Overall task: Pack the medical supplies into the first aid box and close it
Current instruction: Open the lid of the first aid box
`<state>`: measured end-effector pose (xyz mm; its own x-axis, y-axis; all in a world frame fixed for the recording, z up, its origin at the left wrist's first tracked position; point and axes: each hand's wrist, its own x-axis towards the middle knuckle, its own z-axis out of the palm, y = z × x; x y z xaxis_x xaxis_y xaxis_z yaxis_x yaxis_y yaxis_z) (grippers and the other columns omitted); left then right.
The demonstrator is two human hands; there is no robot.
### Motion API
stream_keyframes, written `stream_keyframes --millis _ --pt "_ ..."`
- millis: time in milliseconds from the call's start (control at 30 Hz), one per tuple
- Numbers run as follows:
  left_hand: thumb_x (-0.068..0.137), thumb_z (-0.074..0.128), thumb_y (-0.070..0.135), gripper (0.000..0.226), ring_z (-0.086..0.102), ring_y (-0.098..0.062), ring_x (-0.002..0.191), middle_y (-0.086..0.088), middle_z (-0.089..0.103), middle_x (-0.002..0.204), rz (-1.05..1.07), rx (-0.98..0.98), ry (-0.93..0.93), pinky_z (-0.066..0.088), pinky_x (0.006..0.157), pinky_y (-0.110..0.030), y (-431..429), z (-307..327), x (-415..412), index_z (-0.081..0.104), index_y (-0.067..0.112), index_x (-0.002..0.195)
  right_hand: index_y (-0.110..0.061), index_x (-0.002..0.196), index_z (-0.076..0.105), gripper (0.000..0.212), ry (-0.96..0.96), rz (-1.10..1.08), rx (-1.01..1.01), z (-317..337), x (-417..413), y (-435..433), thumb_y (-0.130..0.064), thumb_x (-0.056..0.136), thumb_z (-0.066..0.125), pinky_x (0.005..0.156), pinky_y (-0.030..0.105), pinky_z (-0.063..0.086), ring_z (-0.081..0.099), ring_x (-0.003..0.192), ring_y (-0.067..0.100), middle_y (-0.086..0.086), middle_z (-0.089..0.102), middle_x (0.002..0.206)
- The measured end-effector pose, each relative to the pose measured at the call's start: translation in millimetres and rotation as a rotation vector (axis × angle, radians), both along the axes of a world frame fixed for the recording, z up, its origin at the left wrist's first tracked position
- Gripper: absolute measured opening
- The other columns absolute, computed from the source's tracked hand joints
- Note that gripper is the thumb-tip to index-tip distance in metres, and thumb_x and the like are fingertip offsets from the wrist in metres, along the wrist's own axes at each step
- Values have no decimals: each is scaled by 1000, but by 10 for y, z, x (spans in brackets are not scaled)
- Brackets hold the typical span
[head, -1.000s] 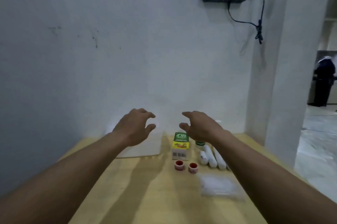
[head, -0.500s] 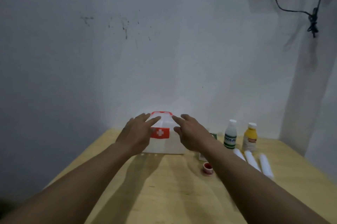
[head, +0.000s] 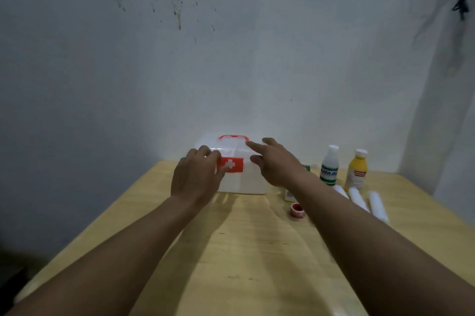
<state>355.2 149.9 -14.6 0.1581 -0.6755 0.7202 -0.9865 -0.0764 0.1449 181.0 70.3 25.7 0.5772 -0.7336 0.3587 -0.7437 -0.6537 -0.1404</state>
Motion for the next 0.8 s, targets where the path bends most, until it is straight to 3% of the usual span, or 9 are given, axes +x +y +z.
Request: stream_keyframes --millis 167,333,467,600,700,800 --pt "84 56 64 48 59 -6 65 8 70 82 67 91 404 35 54 -20 -2 -90 -74 73 20 86 -26 153 33 49 -7 0 -3 12 4 29 -19 105 43 105 39 38 28 144 25 10 34 156" --pt "79 60 67 55 58 -13 54 5 59 56 106 91 787 33 52 -21 -111 -132 -168 66 16 60 -29 153 32 50 -38 -8 21 -23 16 -6 -21 105 44 106 39 39 31 144 26 10 31 157" --pt "77 70 58 47 69 -21 74 -3 73 83 85 28 1067 37 55 -22 -154 -109 -247 72 11 83 -29 153 32 50 -39 -8 11 -28 22 -5 -21 105 44 105 38 39 33 142 27 10 32 156" --pt "74 75 54 48 70 -27 88 -8 73 100 72 -11 1281 50 67 -29 -213 -117 -299 68 10 93 -27 153 32 50 -18 -2 -19 -42 19 -10 -19 105 44 104 38 40 31 142 27 10 34 155" --pt "74 76 50 48 70 -27 90 -7 72 104 40 -37 1436 56 78 -36 -243 -159 -333 65 10 99 -29 153 31 51 -34 -9 -20 -63 28 -28 -20 104 45 106 39 39 31 143 27 10 33 156" --pt "75 77 43 45 71 -20 83 -6 73 103 -23 -100 1563 58 77 -34 -268 -203 -373 65 10 103 -30 152 30 51 -38 -11 -23 -93 34 -57 -21 104 45 106 40 40 30 143 28 10 32 156"
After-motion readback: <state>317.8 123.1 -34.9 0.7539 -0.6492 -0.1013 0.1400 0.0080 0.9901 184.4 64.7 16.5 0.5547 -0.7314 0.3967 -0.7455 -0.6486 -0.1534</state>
